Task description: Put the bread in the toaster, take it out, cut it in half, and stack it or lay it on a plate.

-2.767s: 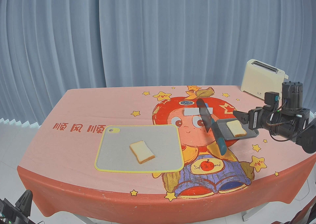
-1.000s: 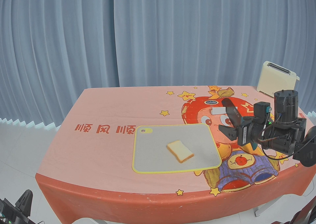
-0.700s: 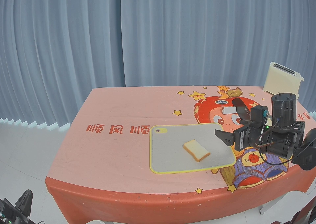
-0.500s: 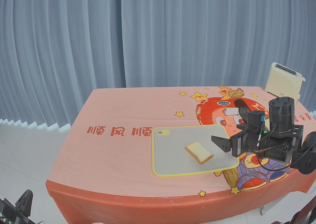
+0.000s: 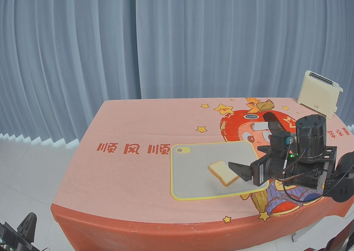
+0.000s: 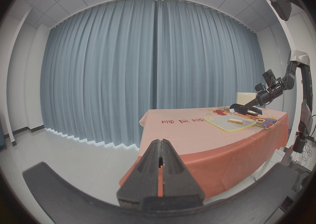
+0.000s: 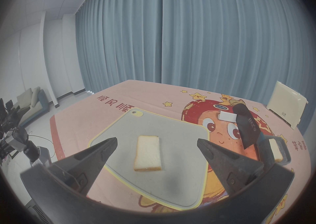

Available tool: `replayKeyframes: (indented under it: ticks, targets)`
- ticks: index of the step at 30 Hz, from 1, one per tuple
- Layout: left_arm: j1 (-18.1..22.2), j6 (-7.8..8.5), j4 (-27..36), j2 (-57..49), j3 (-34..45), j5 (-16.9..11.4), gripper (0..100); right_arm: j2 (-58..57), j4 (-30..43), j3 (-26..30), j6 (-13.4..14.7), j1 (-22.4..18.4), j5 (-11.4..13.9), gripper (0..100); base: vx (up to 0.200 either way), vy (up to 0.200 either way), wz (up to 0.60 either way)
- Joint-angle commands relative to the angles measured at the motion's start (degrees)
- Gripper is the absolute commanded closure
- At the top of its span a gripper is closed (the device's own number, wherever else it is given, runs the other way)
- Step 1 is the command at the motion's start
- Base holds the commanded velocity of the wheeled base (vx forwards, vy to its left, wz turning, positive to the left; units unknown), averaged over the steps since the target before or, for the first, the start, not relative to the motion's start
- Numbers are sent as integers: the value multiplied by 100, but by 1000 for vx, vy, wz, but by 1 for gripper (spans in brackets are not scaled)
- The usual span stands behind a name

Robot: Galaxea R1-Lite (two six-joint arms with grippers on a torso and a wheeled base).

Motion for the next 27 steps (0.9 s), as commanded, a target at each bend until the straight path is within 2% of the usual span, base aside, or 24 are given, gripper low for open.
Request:
replayKeyframes:
  ticks: [1,13,20,27]
  targets:
    - [0,-1,-4,8,101,3,100,27,-5,11,0,60,-10,0,0,0,0]
    - [0,-1,-4,8,101,3,100,35,-31,-16,0,95,-133,0,0,0,0]
    - [0,-1,-4,8,101,3,100,211,-664,55,0,122,-336,0,0,0,0]
    - [0,-1,-4,8,101,3,100,220,-726,81,0,157,-344,0,0,0,0]
